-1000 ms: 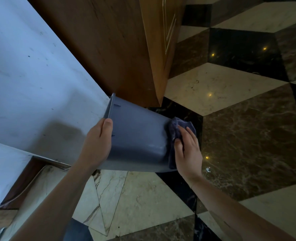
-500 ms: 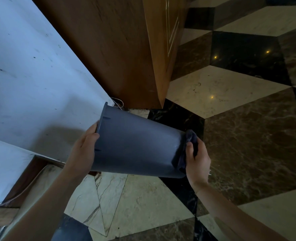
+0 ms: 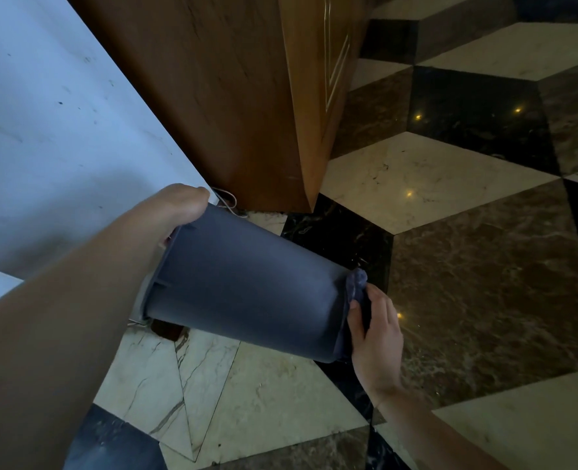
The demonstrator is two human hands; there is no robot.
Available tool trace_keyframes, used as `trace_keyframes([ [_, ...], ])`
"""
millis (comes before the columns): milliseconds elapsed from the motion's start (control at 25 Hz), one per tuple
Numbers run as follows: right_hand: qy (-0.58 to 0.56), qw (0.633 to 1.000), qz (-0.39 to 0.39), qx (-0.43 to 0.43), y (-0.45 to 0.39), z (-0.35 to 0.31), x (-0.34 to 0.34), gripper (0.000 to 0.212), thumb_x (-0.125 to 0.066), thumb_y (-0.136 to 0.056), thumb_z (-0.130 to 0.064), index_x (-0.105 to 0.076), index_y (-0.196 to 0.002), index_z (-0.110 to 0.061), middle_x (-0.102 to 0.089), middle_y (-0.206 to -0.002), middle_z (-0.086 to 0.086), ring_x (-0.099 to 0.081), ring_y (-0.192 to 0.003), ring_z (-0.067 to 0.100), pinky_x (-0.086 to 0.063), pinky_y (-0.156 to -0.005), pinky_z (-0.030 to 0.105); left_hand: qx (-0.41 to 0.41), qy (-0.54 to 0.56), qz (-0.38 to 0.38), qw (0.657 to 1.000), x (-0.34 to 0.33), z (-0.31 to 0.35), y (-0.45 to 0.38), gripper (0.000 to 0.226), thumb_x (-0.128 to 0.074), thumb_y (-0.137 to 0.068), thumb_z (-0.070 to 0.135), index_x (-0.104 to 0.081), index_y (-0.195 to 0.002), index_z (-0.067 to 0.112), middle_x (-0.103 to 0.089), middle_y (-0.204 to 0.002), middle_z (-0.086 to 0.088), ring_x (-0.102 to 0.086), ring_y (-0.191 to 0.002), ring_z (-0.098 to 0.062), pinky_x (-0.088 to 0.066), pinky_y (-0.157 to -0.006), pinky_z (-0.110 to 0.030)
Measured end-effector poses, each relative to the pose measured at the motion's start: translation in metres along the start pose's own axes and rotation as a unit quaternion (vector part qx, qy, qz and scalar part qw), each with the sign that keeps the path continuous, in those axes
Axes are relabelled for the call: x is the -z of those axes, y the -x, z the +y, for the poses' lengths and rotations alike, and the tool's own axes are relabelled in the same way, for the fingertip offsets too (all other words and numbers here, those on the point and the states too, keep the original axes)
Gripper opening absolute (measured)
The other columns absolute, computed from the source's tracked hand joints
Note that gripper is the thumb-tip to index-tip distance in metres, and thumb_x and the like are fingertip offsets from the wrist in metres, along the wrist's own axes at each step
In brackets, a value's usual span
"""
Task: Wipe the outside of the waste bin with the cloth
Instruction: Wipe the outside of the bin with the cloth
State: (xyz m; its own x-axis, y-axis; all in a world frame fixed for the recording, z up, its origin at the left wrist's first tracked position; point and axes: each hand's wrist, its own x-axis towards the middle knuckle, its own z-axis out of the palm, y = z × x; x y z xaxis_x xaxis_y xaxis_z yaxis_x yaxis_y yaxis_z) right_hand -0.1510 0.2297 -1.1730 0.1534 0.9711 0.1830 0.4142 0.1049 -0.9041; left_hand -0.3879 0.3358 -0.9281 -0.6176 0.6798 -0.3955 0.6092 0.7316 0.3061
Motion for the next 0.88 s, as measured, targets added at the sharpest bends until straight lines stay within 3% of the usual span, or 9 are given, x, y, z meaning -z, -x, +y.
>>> trace_keyframes([
  [80, 0.004, 1.000, -0.001, -0.002, -0.002, -0.002, -0.001, 0.047, -0.040, -0.098, -0.038, -0.057, -0.130, -0.009, -0.062, -0.127, 0.007, -0.057, -0.115, 0.022, -0.042, -0.095, 0.027, 0.014, 0.011, -0.023, 1.000, 0.006, 0.000, -0.002, 0.020, -0.036, -0.087, 0.019, -0.050, -0.081, 0.006, -0.055, -0.077, -0.015, -0.054, -0.064, -0.030, -0.048, -0.065, -0.034],
  [160, 0.001, 1.000, -0.004, 0.005, -0.002, -0.004, -0.001, 0.043, -0.043, -0.098, -0.035, -0.058, -0.128, -0.008, -0.062, -0.125, 0.007, -0.057, -0.114, 0.021, -0.039, -0.096, 0.021, 0.032, 0.035, -0.029, 0.998, 0.007, -0.003, -0.001, 0.013, -0.036, -0.079, 0.009, -0.047, -0.075, 0.006, -0.048, -0.079, -0.017, -0.046, -0.065, -0.028, -0.038, -0.064, -0.034],
  [240, 0.003, 1.000, -0.006, 0.027, 0.001, -0.006, -0.002, 0.033, -0.051, -0.098, -0.024, -0.058, -0.126, -0.007, -0.062, -0.123, 0.007, -0.058, -0.113, 0.022, -0.036, -0.097, 0.017, 0.054, 0.076, -0.035, 0.995, 0.004, -0.010, -0.004, 0.036, -0.040, -0.086, 0.022, -0.056, -0.113, 0.004, -0.052, -0.112, -0.021, -0.052, -0.094, -0.034, -0.037, -0.077, -0.040],
  [280, 0.006, 0.999, -0.006, 0.032, 0.002, -0.006, -0.002, 0.030, -0.055, -0.097, -0.018, -0.059, -0.125, -0.007, -0.063, -0.121, 0.006, -0.059, -0.112, 0.022, -0.037, -0.096, 0.018, 0.057, 0.081, -0.035, 0.994, 0.002, -0.013, -0.005, 0.050, -0.041, -0.091, 0.036, -0.047, -0.134, 0.009, -0.048, -0.133, -0.017, -0.049, -0.114, -0.036, -0.037, -0.085, -0.042],
  [360, -0.003, 1.000, -0.009, 0.011, 0.000, -0.005, 0.000, 0.028, -0.057, -0.097, -0.013, -0.059, -0.124, -0.008, -0.061, -0.114, 0.000, -0.060, -0.108, 0.020, -0.041, -0.091, 0.022, 0.033, 0.053, -0.005, 0.998, -0.005, -0.019, -0.008, 0.061, -0.042, -0.096, 0.048, -0.036, -0.144, 0.010, -0.040, -0.147, -0.013, -0.044, -0.126, -0.034, -0.038, -0.091, -0.041],
  [520, -0.030, 0.999, 0.003, -0.044, -0.010, -0.007, 0.006, 0.030, -0.050, -0.100, -0.019, -0.058, -0.127, -0.009, -0.058, -0.109, -0.007, -0.059, -0.104, 0.019, -0.039, -0.085, 0.026, -0.063, 0.033, 0.060, 0.996, -0.008, -0.026, -0.009, 0.043, -0.049, -0.094, 0.040, -0.060, -0.105, 0.000, -0.062, -0.106, -0.021, -0.060, -0.093, -0.039, -0.047, -0.077, -0.041],
  [600, -0.035, 0.999, -0.005, -0.040, -0.012, -0.008, 0.007, 0.030, -0.050, -0.101, -0.020, -0.059, -0.129, -0.011, -0.059, -0.110, -0.008, -0.058, -0.106, 0.017, -0.040, -0.085, 0.027, -0.136, 0.020, 0.054, 0.989, -0.011, -0.033, 0.001, 0.043, -0.048, -0.094, 0.044, -0.060, -0.084, 0.004, -0.063, -0.085, -0.023, -0.065, -0.084, -0.041, -0.049, -0.070, -0.040],
  [760, -0.053, 0.996, -0.050, -0.042, -0.004, -0.011, 0.004, 0.030, -0.051, -0.102, -0.020, -0.059, -0.130, -0.014, -0.065, -0.116, -0.003, -0.060, -0.109, 0.016, -0.046, -0.088, 0.029, -0.272, -0.028, 0.002, 0.962, -0.018, -0.062, 0.024, 0.050, -0.042, -0.096, 0.048, -0.065, -0.098, 0.004, -0.068, -0.082, -0.018, -0.060, -0.061, -0.012, -0.044, -0.057, -0.027],
  [880, -0.037, 0.997, -0.056, -0.041, 0.004, -0.009, 0.000, 0.032, -0.051, -0.101, -0.022, -0.059, -0.130, -0.013, -0.066, -0.116, -0.002, -0.061, -0.109, 0.018, -0.044, -0.087, 0.027, -0.265, -0.029, -0.065, 0.962, -0.022, -0.076, 0.031, 0.029, -0.042, -0.094, 0.051, -0.063, -0.093, 0.031, -0.064, -0.092, -0.021, -0.059, -0.072, -0.021, -0.043, -0.063, -0.032],
])
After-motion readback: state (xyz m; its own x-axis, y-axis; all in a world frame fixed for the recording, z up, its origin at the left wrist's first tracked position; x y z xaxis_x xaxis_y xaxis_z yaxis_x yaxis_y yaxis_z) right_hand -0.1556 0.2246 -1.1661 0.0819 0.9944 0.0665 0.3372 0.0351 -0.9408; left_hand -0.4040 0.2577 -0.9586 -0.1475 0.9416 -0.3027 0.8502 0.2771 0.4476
